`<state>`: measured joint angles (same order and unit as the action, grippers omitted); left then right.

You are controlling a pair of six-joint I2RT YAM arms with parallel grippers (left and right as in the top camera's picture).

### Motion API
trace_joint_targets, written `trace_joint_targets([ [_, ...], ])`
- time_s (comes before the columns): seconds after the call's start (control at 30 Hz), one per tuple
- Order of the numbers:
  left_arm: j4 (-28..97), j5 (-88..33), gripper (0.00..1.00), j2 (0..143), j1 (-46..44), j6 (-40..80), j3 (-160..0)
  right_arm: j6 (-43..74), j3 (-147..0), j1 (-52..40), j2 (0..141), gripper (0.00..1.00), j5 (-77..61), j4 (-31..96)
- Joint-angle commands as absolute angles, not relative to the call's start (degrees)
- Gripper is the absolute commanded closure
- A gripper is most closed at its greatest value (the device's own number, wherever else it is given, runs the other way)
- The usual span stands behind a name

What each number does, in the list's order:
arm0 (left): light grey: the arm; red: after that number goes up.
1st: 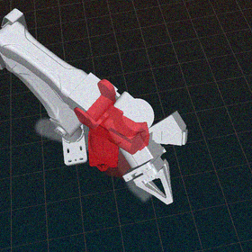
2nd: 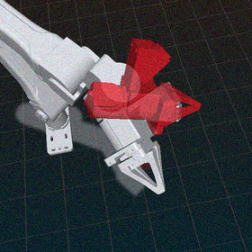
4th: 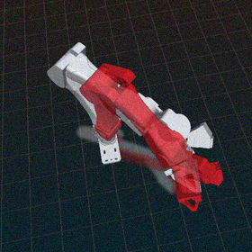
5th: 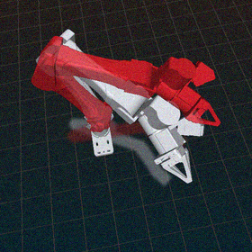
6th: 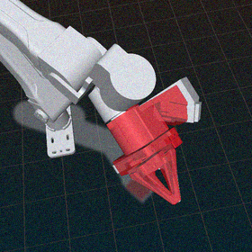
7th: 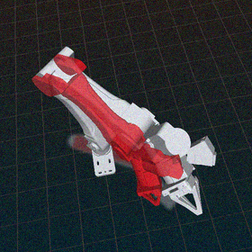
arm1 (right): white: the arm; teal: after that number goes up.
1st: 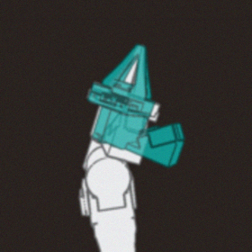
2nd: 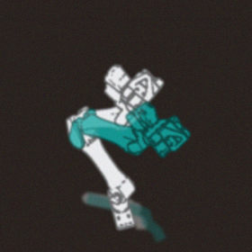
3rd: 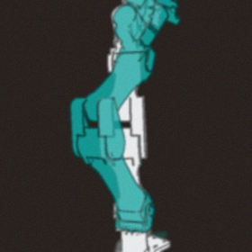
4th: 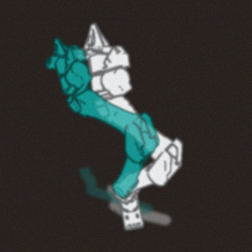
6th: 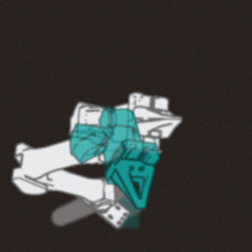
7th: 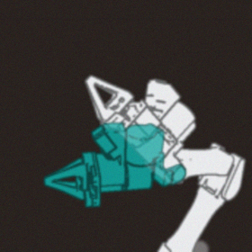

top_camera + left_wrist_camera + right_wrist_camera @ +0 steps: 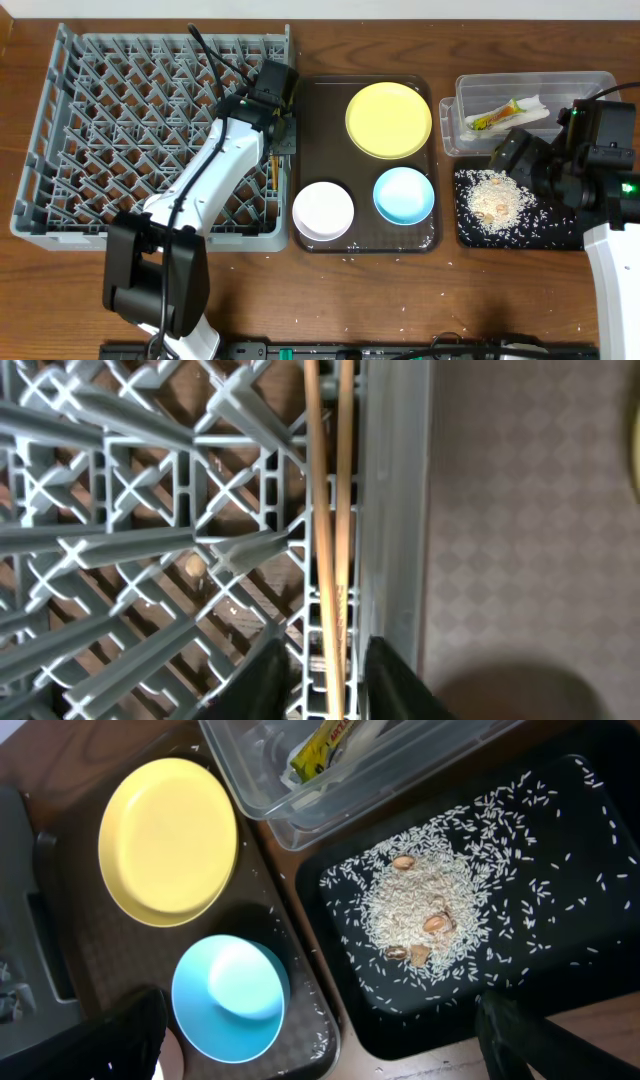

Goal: Sort waste into correct bins and load items into the dishwasher
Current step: 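Reach left gripper to blue bowl and grasp its rim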

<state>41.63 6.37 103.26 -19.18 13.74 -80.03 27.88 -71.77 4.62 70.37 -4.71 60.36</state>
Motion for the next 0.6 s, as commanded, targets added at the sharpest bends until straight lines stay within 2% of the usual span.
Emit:
trace_joint_targets([
  [0.0,42.5,6.5,0.66,98.7,-19.0,13.8,-81.6,27.6,-71.4,4.4,69.9,0.04,-4.5,60.1],
  [0.1,44.1,0.8,0.59,94.3,-19.1,13.8,-81.6,27.6,-71.4,4.4,69.9,0.04,-4.6,60.0],
  [0.3,47.4,-18.1,0.57,90.2,-21.7,13.8,-81.6,27.6,-71.4,4.4,69.9,0.04,-4.5,60.0],
  [0.43,47.4,-18.4,0.55,90.7,-27.6,13.8,-81.0,27.6,-71.4,4.4,69.9,0.03,-4.6,60.0],
  [0.57,41.6,-10.9,0.48,94.5,-35.9,12.0,-80.7,27.6,-71.4,4.4,69.9,0.03,-4.6,59.6],
])
